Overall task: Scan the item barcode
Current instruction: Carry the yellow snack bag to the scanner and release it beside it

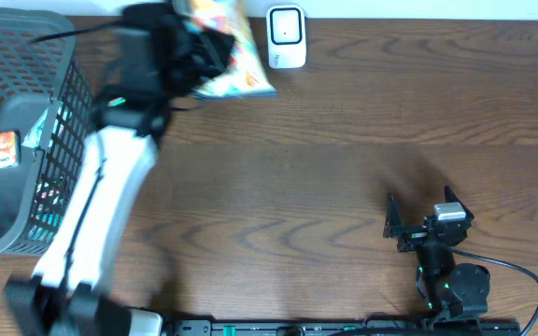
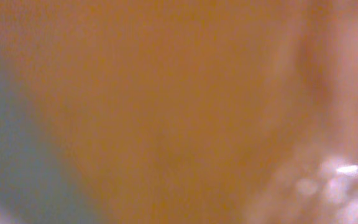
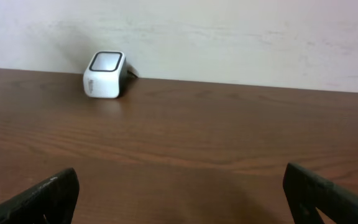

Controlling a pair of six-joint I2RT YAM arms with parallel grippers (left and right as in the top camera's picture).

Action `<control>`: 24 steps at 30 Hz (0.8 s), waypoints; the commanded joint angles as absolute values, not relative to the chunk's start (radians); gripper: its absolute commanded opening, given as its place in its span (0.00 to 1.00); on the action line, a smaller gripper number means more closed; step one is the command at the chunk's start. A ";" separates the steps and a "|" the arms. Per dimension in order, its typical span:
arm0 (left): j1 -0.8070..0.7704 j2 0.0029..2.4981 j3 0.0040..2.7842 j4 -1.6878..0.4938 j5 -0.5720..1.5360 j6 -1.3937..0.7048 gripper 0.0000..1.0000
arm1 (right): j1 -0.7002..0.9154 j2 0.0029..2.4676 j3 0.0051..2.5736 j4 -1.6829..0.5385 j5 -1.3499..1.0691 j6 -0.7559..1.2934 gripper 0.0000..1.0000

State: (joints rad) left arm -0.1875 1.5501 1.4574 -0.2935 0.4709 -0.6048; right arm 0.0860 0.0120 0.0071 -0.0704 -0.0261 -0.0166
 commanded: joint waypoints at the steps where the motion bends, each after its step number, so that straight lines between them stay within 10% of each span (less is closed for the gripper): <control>1: -0.296 1.720 1.464 -0.293 0.486 -0.550 0.07 | 0.078 0.007 0.006 -0.075 -0.021 -0.031 0.99; 11: -0.501 1.953 1.464 -0.293 0.486 -0.551 0.08 | 0.078 0.007 0.006 -0.075 -0.021 -0.031 0.99; 13: -0.539 1.953 1.464 -0.281 0.486 -0.551 0.34 | 0.078 0.007 0.006 -0.075 -0.021 -0.031 0.99; 17: -0.562 1.952 1.464 -0.270 0.486 -0.551 0.49 | 0.078 0.007 0.006 -0.075 -0.021 -0.031 0.99; 24: -0.467 1.800 1.466 -0.260 0.514 -0.561 0.54 | 0.078 0.007 0.006 -0.075 -0.021 -0.031 0.99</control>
